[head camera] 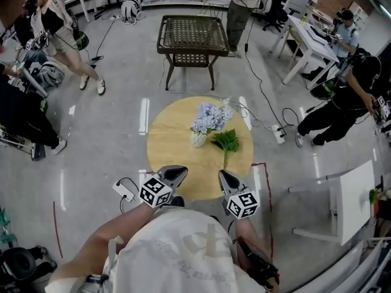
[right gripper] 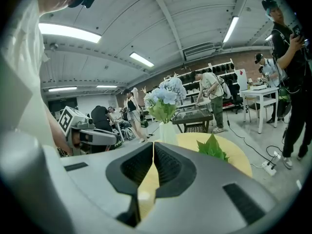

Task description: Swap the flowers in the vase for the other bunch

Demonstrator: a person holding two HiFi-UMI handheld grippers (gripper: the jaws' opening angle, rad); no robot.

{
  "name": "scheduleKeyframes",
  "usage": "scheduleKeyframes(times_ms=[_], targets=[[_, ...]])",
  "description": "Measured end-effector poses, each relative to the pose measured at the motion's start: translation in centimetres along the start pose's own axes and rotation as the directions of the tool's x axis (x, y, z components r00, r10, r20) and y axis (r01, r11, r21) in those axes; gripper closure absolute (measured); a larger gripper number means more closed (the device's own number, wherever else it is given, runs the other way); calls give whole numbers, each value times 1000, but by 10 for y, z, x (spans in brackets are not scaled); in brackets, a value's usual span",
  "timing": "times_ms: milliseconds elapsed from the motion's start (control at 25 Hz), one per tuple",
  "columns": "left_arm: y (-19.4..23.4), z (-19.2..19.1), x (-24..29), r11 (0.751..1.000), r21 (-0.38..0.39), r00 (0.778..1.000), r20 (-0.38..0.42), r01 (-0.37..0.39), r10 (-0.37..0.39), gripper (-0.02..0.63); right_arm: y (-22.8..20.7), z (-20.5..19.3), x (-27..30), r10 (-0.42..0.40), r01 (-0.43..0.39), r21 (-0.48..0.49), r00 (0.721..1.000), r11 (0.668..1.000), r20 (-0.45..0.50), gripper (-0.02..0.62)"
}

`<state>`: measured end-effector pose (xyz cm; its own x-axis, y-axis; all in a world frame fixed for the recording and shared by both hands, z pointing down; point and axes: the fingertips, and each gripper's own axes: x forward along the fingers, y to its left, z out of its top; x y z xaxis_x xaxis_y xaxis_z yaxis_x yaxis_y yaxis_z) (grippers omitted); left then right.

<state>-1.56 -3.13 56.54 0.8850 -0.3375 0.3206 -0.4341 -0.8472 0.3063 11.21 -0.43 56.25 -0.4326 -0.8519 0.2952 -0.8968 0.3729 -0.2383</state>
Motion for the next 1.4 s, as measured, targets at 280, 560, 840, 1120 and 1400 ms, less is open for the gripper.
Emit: scheduleKeyframes(times_ms=[280, 560, 840, 1120, 1400], targets=[[23, 2, 1, 999, 21, 999, -6, 42, -42, 594, 2, 2, 19, -46, 46, 2, 999, 999, -3, 588], [29, 3, -3, 996, 26, 997, -6, 80, -80, 594, 9, 7, 23, -84, 84, -8, 996, 996, -13, 588], [33, 7, 0, 995, 36, 996, 8, 88, -88, 594, 5, 5, 20, -103, 103, -15, 994, 995, -20, 588], [39, 5, 0, 997, 26, 998, 8, 68, -68, 594, 9, 0, 29, -80, 80, -10, 996, 997, -27, 588], [43, 12, 10, 998, 40, 999, 19, 38, -39, 594, -7, 1, 29, -77, 77, -4, 997, 997, -26, 588]])
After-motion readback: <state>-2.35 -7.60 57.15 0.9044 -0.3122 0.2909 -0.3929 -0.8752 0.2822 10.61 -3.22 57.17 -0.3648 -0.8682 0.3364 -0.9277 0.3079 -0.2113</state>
